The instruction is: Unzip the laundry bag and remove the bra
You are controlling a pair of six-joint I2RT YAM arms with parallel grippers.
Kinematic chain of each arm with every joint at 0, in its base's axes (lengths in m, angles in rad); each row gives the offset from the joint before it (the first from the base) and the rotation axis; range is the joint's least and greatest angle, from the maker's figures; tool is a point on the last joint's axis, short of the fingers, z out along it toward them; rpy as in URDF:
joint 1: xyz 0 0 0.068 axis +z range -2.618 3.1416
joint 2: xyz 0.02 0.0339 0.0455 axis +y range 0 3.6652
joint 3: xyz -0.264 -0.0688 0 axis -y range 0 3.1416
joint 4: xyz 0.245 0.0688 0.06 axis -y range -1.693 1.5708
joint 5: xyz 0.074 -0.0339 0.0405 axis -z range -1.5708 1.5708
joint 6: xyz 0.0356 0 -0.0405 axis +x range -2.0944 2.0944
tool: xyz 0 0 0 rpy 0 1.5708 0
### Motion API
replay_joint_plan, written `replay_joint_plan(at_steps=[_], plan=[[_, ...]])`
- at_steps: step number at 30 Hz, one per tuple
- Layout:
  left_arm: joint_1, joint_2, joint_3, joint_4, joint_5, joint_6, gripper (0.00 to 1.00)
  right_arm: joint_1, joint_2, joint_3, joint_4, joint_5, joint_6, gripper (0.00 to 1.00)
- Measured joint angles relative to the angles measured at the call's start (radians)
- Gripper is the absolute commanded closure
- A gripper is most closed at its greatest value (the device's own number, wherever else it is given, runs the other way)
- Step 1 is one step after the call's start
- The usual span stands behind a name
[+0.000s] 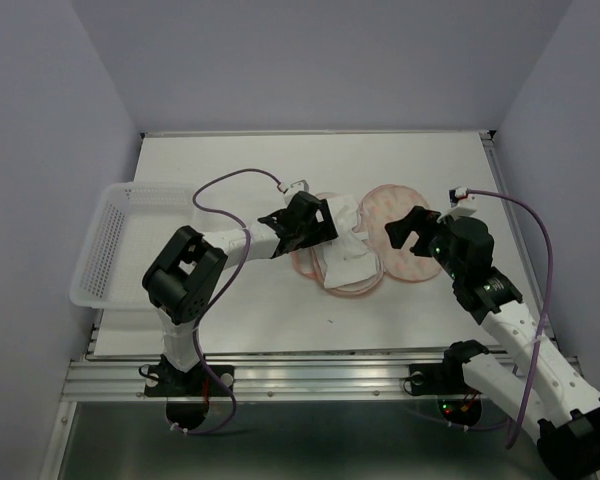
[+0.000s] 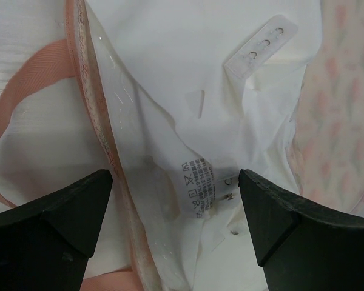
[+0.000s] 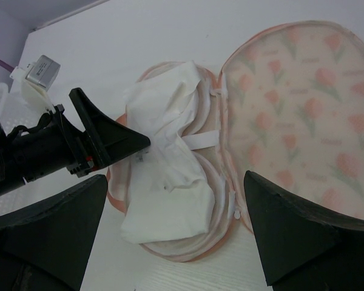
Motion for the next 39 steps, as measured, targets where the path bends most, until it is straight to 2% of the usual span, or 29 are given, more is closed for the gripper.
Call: replay_joint_plan(at_steps=[11, 39], plan=[[0.000, 0.016, 0.043, -0.013, -0.014, 0.008, 0.08, 0.000, 0.009, -0.001, 0.000, -0.014, -0.003, 0.00], [0.008, 0.099, 0.129, -0.066, -0.090, 0.045, 0.08, 0.000, 0.041, -0.002, 0.000, -0.060, -0.003, 0.00]])
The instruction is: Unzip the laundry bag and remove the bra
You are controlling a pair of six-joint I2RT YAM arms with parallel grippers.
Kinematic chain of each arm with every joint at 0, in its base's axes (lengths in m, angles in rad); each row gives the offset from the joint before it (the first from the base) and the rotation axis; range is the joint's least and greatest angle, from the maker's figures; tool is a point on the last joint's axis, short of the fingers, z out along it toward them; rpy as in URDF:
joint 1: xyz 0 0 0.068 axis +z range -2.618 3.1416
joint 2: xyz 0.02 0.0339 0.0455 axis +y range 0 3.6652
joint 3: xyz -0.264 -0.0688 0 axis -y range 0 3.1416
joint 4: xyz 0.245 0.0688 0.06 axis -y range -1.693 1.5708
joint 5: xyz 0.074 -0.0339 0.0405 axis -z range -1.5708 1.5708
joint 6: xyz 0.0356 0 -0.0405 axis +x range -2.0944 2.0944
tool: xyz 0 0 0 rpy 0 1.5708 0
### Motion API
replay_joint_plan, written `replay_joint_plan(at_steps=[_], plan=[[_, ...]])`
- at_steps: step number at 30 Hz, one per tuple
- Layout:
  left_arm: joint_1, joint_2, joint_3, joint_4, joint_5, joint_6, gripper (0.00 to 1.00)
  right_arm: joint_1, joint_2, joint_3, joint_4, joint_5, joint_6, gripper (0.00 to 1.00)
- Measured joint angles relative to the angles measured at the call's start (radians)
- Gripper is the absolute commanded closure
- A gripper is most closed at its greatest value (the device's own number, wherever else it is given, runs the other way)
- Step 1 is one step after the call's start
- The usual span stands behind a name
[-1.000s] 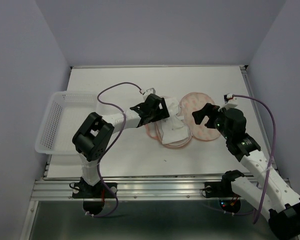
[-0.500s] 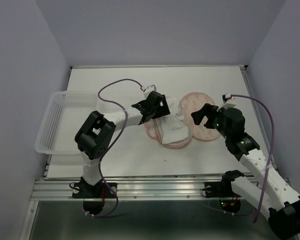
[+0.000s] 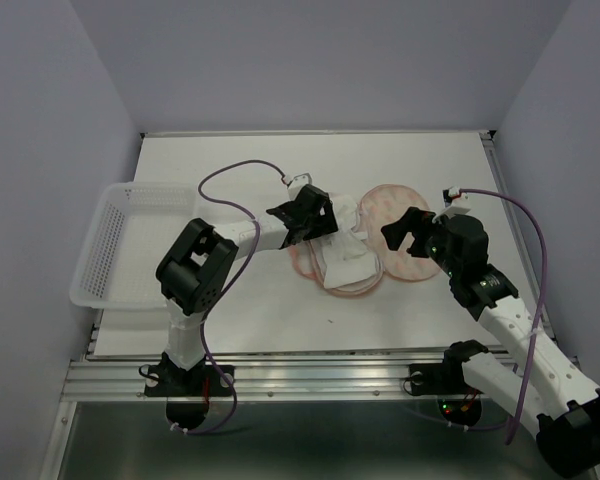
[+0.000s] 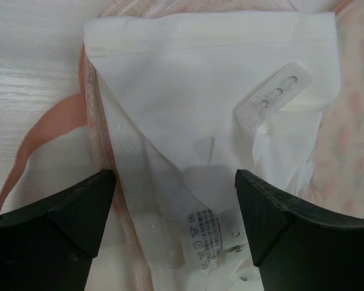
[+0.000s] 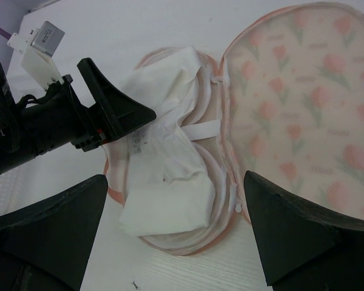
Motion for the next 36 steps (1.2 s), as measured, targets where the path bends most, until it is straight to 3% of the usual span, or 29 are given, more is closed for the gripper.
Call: replay_joint_plan(at_steps=[6, 10, 14, 16, 26, 36], plan=[[0.000, 0.000, 0.000, 0.000, 0.005, 0.001, 0.12, 0.000, 0.001, 0.000, 0.000, -0.010, 0.000, 0.00], [0.000, 0.006, 0.000, 0.002, 0.013, 0.001, 0.23, 0.000, 0.000, 0.000, 0.000, -0.014, 0.000, 0.00], [0.000, 0.010, 0.000, 0.002, 0.016, 0.003, 0.54, 0.000, 0.001, 0.000, 0.000, -0.014, 0.000, 0.00], [0.000, 0.010, 0.000, 0.003, 0.014, 0.005, 0.63, 0.000, 0.001, 0.000, 0.000, -0.014, 0.000, 0.00], [0.000, -0.016, 0.000, -0.002, 0.011, 0.011, 0.97, 0.000, 0.000, 0.000, 0.000, -0.014, 0.000, 0.00], [0.000, -0.090, 0.000, -0.015, 0.031, 0.027, 0.99, 0.000, -0.002, 0.000, 0.000, -0.014, 0.000, 0.00]])
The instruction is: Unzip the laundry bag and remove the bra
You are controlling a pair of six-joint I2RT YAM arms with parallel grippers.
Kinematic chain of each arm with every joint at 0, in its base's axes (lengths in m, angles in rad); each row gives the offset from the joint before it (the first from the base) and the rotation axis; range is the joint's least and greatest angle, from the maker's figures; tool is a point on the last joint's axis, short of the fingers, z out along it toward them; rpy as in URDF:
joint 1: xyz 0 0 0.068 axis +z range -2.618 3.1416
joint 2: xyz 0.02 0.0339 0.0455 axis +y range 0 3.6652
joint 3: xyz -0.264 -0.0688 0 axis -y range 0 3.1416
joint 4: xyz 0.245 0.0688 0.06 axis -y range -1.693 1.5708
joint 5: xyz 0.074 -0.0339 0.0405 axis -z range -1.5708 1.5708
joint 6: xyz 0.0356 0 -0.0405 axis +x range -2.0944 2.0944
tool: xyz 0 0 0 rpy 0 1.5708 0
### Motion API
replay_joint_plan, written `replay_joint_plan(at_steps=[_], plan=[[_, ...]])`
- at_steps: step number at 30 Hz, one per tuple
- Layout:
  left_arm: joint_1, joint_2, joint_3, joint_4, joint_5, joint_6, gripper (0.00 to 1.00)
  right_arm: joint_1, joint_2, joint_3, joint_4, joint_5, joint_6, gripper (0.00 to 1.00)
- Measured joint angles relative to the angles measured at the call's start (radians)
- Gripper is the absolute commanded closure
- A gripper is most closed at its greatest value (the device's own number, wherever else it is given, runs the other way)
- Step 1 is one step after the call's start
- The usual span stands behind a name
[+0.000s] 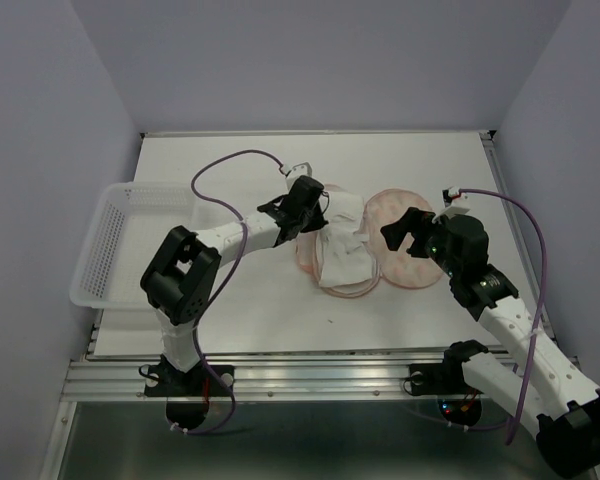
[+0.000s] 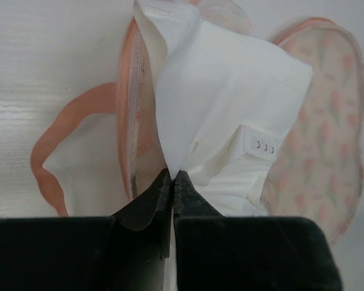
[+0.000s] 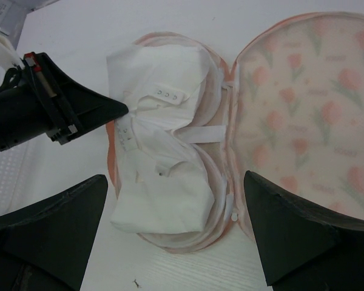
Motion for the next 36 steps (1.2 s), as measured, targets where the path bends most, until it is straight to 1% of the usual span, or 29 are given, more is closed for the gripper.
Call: replay_joint_plan(at_steps=[6, 11, 14, 15, 17, 20, 22, 29, 33, 36], plan=[[0.000, -0.075, 0.002, 0.001, 0.004, 0.026, 0.96, 0.000, 0.000, -0.007, 0.000, 0.000, 0.000, 0.00], [0.012, -0.065, 0.009, -0.001, 0.022, 0.050, 0.92, 0.000, 0.006, -0.016, 0.001, -0.009, 0.000, 0.00], [0.022, -0.025, 0.013, 0.001, 0.028, 0.060, 0.91, 0.000, 0.018, -0.019, 0.002, -0.023, 0.000, 0.00], [0.027, -0.006, 0.013, 0.001, 0.030, 0.061, 0.89, 0.000, 0.021, -0.023, 0.004, -0.029, 0.001, 0.00], [0.032, 0.022, 0.013, -0.003, 0.034, 0.061, 0.83, 0.000, 0.025, -0.032, 0.003, -0.039, 0.002, 0.00], [0.039, 0.049, 0.013, -0.012, 0.038, 0.065, 0.78, 0.000, 0.032, -0.037, 0.004, -0.048, 0.003, 0.00], [0.042, 0.055, 0.015, -0.016, 0.039, 0.067, 0.76, 0.000, 0.034, -0.039, 0.004, -0.053, 0.004, 0.00], [0.046, 0.067, 0.028, -0.011, 0.053, 0.068, 0.63, 0.000, 0.049, -0.039, 0.007, -0.076, 0.012, 0.00], [0.046, 0.068, 0.028, -0.006, 0.057, 0.068, 0.58, 0.000, 0.048, -0.040, 0.008, -0.081, 0.019, 0.00], [0.046, 0.068, 0.028, -0.003, 0.057, 0.068, 0.56, 0.000, 0.048, -0.043, 0.007, -0.087, 0.021, 0.00]])
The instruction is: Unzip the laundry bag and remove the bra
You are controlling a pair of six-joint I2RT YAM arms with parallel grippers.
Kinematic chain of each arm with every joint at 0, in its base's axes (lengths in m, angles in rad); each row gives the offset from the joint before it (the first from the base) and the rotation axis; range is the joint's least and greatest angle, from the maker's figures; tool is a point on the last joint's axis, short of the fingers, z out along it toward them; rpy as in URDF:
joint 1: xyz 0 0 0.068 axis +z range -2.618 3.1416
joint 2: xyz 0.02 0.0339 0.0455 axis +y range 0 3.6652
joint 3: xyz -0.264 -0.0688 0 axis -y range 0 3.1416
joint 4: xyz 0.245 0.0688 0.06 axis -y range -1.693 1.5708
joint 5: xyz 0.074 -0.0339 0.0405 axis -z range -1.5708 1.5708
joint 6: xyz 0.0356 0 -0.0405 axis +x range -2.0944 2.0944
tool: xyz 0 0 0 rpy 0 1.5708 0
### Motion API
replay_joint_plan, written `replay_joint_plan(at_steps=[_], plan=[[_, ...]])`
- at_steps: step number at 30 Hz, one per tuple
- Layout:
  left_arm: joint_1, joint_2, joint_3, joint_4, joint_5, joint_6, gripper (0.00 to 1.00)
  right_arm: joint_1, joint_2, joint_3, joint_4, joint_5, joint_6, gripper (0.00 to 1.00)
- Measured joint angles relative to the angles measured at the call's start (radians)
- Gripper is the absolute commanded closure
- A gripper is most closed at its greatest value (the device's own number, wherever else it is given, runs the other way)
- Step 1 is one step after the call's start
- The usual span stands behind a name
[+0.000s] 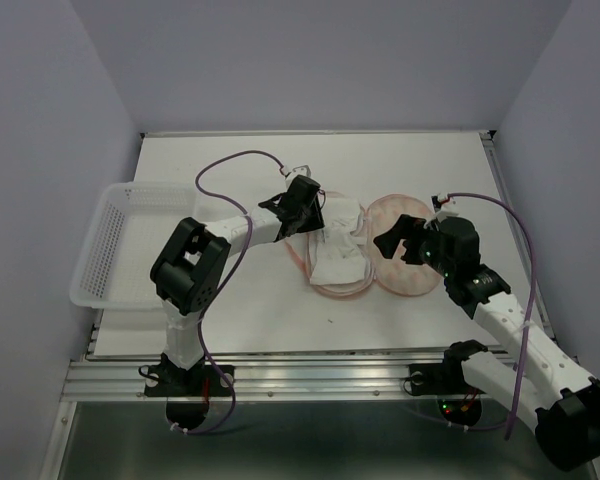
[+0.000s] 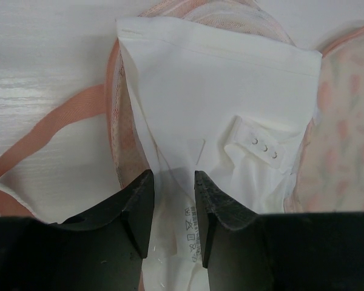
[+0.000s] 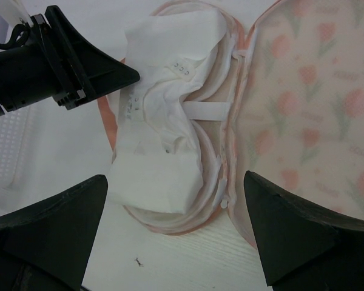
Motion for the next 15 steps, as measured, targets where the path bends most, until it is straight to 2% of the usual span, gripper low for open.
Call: replay_joint_plan(at_steps=[4, 8, 15], plan=[[0.000, 0.000, 0.000, 0.002, -0.001, 0.000, 0.59, 0.000, 0.000, 0.000, 0.001, -0.004, 0.002, 0.00], [0.000, 0.000, 0.000, 0.003, -0.002, -0.001, 0.71, 0.000, 0.000, 0.000, 0.001, -0.008, 0.005, 0.00], [0.001, 0.000, 0.000, 0.006, 0.003, -0.005, 0.80, 0.000, 0.000, -0.001, 0.011, -0.011, 0.006, 0.00]])
